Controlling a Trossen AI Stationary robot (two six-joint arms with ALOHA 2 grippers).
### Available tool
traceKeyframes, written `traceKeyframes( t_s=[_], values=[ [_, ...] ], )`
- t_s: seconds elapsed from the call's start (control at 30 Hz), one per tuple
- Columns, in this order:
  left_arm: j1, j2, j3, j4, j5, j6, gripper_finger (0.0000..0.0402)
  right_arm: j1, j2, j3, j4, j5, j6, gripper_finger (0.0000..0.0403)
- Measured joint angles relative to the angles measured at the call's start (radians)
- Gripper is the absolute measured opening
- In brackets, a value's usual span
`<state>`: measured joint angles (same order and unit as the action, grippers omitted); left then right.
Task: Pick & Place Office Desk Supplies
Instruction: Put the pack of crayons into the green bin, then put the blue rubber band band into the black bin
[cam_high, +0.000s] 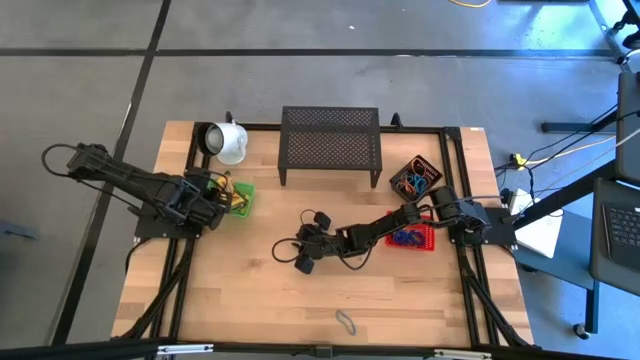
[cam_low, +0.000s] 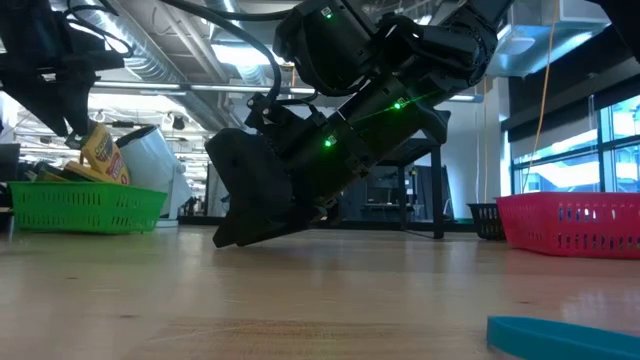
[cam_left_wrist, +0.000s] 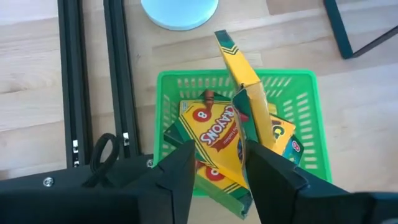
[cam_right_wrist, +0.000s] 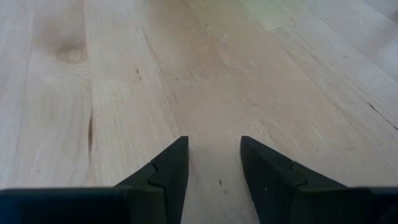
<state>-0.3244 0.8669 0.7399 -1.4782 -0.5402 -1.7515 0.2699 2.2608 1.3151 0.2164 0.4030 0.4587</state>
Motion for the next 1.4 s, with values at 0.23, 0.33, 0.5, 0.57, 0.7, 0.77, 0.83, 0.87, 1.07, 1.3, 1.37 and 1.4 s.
traceKeyframes(
  t_s=[0.23,0.33,0.5,0.57,0.7,0.77,0.83,0.87,1.07,1.3,1.37,1.4],
  values=[
    [0.0,-0.001,0.028,0.0,0.077,0.056,0.0137,0.0,0.0,0.0,0.0,0.0,0.0,0.0149],
    [0.0,-0.001,0.049,0.001,0.104,0.069,0.0137,0.0,0.0,0.0,0.0,0.0,0.0,0.0149],
    [0.0,-0.001,0.065,0.004,0.111,0.071,0.0137,0.0,0.0,0.0,0.0,0.0,0.0,0.0149],
    [0.0,-0.001,0.065,0.02,0.112,0.071,0.0137,0.0,0.0,0.0,0.0,0.0,0.0,0.0149],
    [0.0,-0.001,0.065,0.1,0.108,0.111,0.0137,-0.001,-0.01,0.0,-0.01,-0.021,-0.007,0.0149],
    [0.0,-0.001,0.065,0.165,0.091,0.165,0.0137,-0.001,-0.029,-0.001,-0.039,-0.044,-0.006,0.0149],
    [-0.001,-0.001,0.065,0.24,0.066,0.232,0.0137,0.006,-0.066,-0.004,-0.095,-0.06,-0.006,0.0149],
    [-0.002,-0.001,0.066,0.279,0.055,0.27,0.0137,0.01,-0.088,-0.004,-0.114,-0.062,-0.005,0.0149],
    [-0.037,0.015,0.066,0.503,-0.01,0.499,0.0137,0.054,-0.185,-0.002,-0.28,-0.16,0.086,0.0149],
    [-0.109,0.093,0.066,0.724,-0.038,0.69,0.0137,0.168,-0.2,-0.001,-0.342,-0.46,0.188,0.0149],
    [-0.131,0.127,0.066,0.781,-0.05,0.729,0.0137,0.201,-0.2,-0.001,-0.344,-0.497,0.189,0.0149],
    [-0.14,0.145,0.066,0.803,-0.054,0.746,0.0137,0.219,-0.2,-0.001,-0.349,-0.503,0.188,0.0149]
  ],
)
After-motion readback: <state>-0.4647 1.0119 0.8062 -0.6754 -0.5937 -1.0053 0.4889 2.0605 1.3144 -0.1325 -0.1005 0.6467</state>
